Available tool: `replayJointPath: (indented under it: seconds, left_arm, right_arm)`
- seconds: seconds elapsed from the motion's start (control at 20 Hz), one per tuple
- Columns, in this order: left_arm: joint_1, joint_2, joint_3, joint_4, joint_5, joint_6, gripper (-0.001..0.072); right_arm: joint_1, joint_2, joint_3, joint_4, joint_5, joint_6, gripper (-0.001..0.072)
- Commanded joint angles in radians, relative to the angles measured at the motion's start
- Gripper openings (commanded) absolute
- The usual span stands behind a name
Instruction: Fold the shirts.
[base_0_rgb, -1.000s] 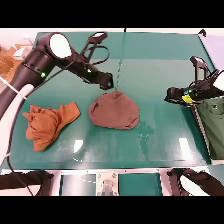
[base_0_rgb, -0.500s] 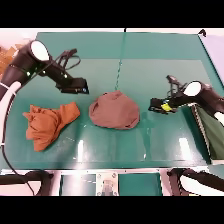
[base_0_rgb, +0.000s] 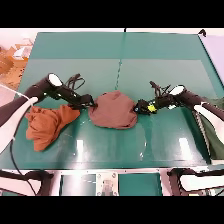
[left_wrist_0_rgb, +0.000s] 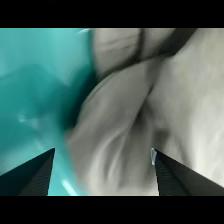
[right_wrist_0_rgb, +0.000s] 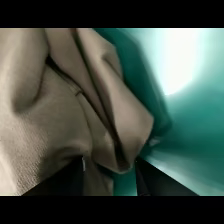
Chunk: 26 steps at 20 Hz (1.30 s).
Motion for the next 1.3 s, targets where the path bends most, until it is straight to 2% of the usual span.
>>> replayJointPath:
  seconds: [0.0, 0.05, 0.1, 0.15, 0.2, 0.4, 0.65, 0.85, 0.95, 1.05, 1.25]
  left_arm:
    - [-0.037, -0.075, -0.021, -0.130, 0.067, 0.109, 0.0700]
    - [-0.042, -0.077, -0.021, -0.133, 0.088, 0.112, 0.0439]
    - [-0.041, -0.076, -0.018, -0.153, 0.095, 0.139, 0.0125]
    - [-0.032, -0.076, 0.000, -0.161, 0.087, 0.162, 0.0025]
    - [-0.021, -0.074, 0.024, -0.159, 0.069, 0.161, 0.0023]
    - [0.020, -0.073, 0.240, -0.153, -0.127, 0.161, 0.0022]
    - [0.020, -0.072, 0.663, -0.151, -0.330, 0.124, 0.0022]
    - [0.020, -0.071, 0.965, -0.164, -0.367, 0.059, 0.0022]
    - [0.020, -0.038, 0.989, -0.195, -0.334, 0.056, 0.0022]
    - [0.020, 0.015, 0.988, -0.106, -0.329, 0.046, 0.0023]
    - [0.020, 0.106, 0.982, 0.230, -0.381, -0.159, 0.0023]
  right_arm:
    - [0.004, -0.055, 0.028, 0.061, -0.013, -0.039, 0.0335]
    - [0.004, -0.064, 0.037, 0.071, -0.013, -0.039, 0.0266]
    - [0.004, -0.069, 0.049, 0.071, -0.013, -0.039, 0.0171]
    - [0.003, -0.071, 0.061, 0.071, -0.013, -0.043, 0.0058]
    - [0.003, -0.071, 0.072, 0.072, -0.013, -0.057, 0.0016]
    - [-0.008, -0.058, 0.167, 0.070, 0.037, -0.061, 0.0013]
    - [-0.039, 0.051, 0.397, 0.069, 0.127, -0.061, 0.0012]
    - [-0.045, 0.171, 0.480, 0.045, 0.150, -0.061, 0.0012]
    - [-0.061, 0.256, 0.481, 0.039, 0.150, -0.061, 0.0012]
    - [-0.104, 0.369, 0.497, -0.031, 0.150, -0.061, 0.0012]
    - [-0.254, 0.597, 0.536, -0.180, 0.151, -0.002, 0.0012]
